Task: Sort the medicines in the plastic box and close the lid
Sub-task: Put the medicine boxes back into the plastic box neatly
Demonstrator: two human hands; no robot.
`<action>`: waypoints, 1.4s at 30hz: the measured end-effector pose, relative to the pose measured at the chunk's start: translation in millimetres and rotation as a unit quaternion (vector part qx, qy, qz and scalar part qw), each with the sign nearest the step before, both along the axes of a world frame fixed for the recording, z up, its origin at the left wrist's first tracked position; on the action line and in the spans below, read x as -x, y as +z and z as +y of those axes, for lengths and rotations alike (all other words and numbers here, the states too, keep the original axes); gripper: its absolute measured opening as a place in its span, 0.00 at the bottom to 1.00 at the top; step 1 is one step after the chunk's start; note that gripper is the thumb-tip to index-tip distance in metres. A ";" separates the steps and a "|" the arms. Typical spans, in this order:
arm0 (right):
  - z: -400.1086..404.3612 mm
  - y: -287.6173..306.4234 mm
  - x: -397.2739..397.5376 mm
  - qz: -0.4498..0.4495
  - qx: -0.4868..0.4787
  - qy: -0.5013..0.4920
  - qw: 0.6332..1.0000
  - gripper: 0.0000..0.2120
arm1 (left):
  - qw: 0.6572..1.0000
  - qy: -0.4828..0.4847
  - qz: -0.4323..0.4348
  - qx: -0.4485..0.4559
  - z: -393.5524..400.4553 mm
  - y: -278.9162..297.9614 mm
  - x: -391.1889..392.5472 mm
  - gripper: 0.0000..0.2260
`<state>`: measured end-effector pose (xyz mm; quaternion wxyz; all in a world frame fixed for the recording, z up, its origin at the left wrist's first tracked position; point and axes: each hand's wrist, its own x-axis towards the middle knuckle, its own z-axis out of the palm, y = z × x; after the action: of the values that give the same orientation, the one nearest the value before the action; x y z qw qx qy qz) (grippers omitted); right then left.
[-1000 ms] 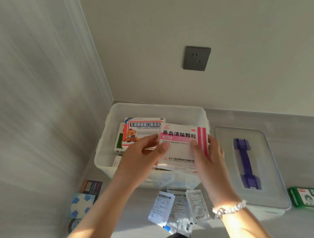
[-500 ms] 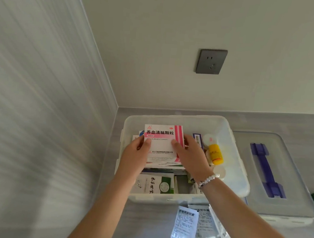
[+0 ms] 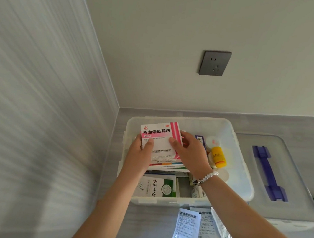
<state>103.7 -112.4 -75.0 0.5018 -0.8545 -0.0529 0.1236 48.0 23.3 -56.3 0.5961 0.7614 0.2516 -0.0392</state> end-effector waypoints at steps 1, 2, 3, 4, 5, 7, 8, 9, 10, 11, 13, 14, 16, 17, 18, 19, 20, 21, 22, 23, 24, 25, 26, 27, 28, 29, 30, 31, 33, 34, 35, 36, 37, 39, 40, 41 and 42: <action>-1.1 -0.5 0.0 -0.006 -0.001 -0.008 1.000 0.20 | 1.000 -0.009 -0.003 -0.002 -0.5 -0.5 1.2 0.09; -2.1 -1.1 0.1 -0.007 -0.006 -0.016 1.000 0.20 | 1.000 -0.017 -0.004 -0.003 -1.7 -1.3 2.1 0.11; -3.4 -2.5 -0.6 0.000 -0.013 -0.027 1.000 0.20 | 1.000 -0.022 -0.003 0.000 -2.8 -2.5 3.0 0.14; -4.8 -3.5 -1.4 0.012 -0.021 -0.041 0.999 0.20 | 1.000 -0.024 0.001 0.004 -3.7 -3.7 3.5 0.16; -6.3 -4.2 -2.2 0.022 -0.024 -0.052 0.998 0.20 | 1.000 -0.023 0.004 0.007 -4.2 -4.7 3.6 0.17; -9.3 -6.8 -3.8 0.021 -0.013 -0.062 0.998 0.20 | 1.000 -0.016 0.010 0.006 -3.1 -6.3 2.1 0.17; -10.7 -8.1 -4.8 0.013 0.003 -0.063 0.998 0.21 | 1.000 -0.014 0.013 0.003 -2.2 -6.6 0.6 0.16; -12.2 -8.8 -5.6 0.009 0.021 -0.060 0.998 0.22 | 1.000 -0.015 0.018 0.003 -1.1 -6.8 -1.0 0.15; -13.1 -8.8 -6.0 0.015 0.023 -0.060 0.998 0.23 | 1.000 -0.017 0.024 0.009 -0.1 -7.0 -2.6 0.14; -13.4 -8.2 -6.2 0.027 0.010 -0.057 0.998 0.23 | 0.999 -0.019 0.031 0.019 0.6 -6.6 -3.7 0.12; -13.8 -6.1 -5.4 0.042 -0.008 -0.048 0.998 0.22 | 0.998 -0.021 0.040 0.036 1.6 -6.2 -5.3 0.09; -13.9 -4.8 -4.4 0.042 -0.005 -0.045 0.998 0.21 | 0.998 -0.019 0.041 0.041 1.9 -6.4 -5.5 0.09; -13.6 -4.3 -1.5 0.040 0.002 -0.036 0.999 0.21 | 0.998 -0.013 0.039 0.039 3.1 -7.0 -4.8 0.10; -12.6 -5.0 0.8 0.043 0.002 -0.028 0.999 0.22 | 0.999 -0.009 0.035 0.033 4.0 -6.7 -4.0 0.08; -11.1 -6.4 2.9 0.046 0.000 -0.019 0.999 0.22 | 0.999 -0.005 0.032 0.030 4.8 -6.3 -3.2 0.06; -9.2 -7.7 5.1 0.050 -0.004 -0.010 0.999 0.22 | 0.999 0.001 0.033 0.032 5.4 -5.7 -2.0 0.05; -7.2 -8.5 6.8 0.052 -0.005 -0.004 0.999 0.23 | 0.999 0.005 0.036 0.036 5.8 -5.7 -0.6 0.05; -5.8 -8.3 7.9 0.053 -0.006 -0.001 0.999 0.23 | 0.999 0.007 0.038 0.038 6.5 -6.1 1.0 0.05; -5.2 -8.2 8.3 0.053 -0.006 -0.002 0.999 0.23 | 0.998 0.005 0.041 0.040 7.0 -6.3 2.3 0.05; -5.6 -8.2 8.1 0.052 -0.007 -0.005 0.999 0.23 | 0.998 0.004 0.043 0.042 7.0 -6.4 3.4 0.07; -6.5 -8.0 7.4 0.052 -0.009 -0.009 0.999 0.23 | 0.998 0.002 0.043 0.045 7.0 -6.6 3.7 0.08; -7.3 -7.1 6.5 0.052 -0.012 -0.014 0.998 0.23 | 0.998 0.000 0.043 0.046 6.8 -6.6 3.1 0.10; -7.5 -5.4 5.3 0.052 -0.015 -0.019 0.998 0.23 | 0.998 -0.004 0.042 0.044 6.4 -6.7 1.8 0.11; -7.2 -3.8 4.0 0.049 -0.018 -0.022 0.998 0.22 | 0.998 -0.008 0.042 0.039 6.0 -6.3 0.1 0.13; -6.6 -2.1 2.6 0.047 -0.019 -0.024 0.998 0.22 | 0.999 -0.011 0.041 0.033 5.4 -5.5 -2.1 0.14; -6.0 -0.7 1.5 0.046 -0.020 -0.024 0.998 0.22 | 0.999 -0.014 0.041 0.029 4.9 -4.3 -3.8 0.15; -5.7 0.2 0.5 0.047 -0.020 -0.024 0.998 0.22 | 0.999 -0.014 0.041 0.026 4.3 -3.4 -5.5 0.16; -6.2 0.5 0.1 0.049 -0.021 -0.023 0.998 0.22 | 0.999 -0.014 0.042 0.023 4.2 -3.0 -6.2 0.16; -7.9 0.1 0.3 0.056 -0.023 -0.024 0.998 0.22 | 0.999 -0.018 0.043 0.013 3.5 -2.5 -5.7 0.17; -8.7 -0.1 0.9 0.060 -0.026 -0.025 0.998 0.23 | 0.999 -0.021 0.042 0.010 3.2 -2.3 -4.5 0.17; -9.1 -0.2 1.7 0.062 -0.027 -0.025 0.997 0.23 | 0.999 -0.022 0.041 0.008 3.0 -2.4 -3.1 0.18; -9.3 0.0 2.9 0.063 -0.029 -0.026 0.997 0.23 | 0.999 -0.023 0.040 0.008 3.0 -2.9 -1.8 0.18; -9.1 0.3 4.2 0.063 -0.029 -0.025 0.997 0.23 | 0.999 -0.023 0.040 0.008 3.2 -3.4 -0.7 0.18; -8.3 1.7 6.4 0.064 -0.027 -0.021 0.997 0.23 | 0.999 -0.024 0.041 0.007 3.0 -3.6 1.2 0.17; -7.8 2.8 7.2 0.066 -0.028 -0.020 0.997 0.23 | 0.999 -0.026 0.040 0.008 2.7 -3.3 2.0 0.17; -7.7 4.1 8.0 0.068 -0.028 -0.020 0.997 0.23 | 0.999 -0.029 0.037 0.008 2.4 -2.9 3.4 0.17; -7.8 5.8 9.0 0.069 -0.028 -0.022 0.997 0.22 | 0.999 -0.031 0.034 0.008 2.1 -1.7 5.0 0.16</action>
<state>94.7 -120.2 -69.1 0.5302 -0.8307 -0.0032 0.1695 43.0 25.4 -58.0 0.5923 0.7620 0.2474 -0.0853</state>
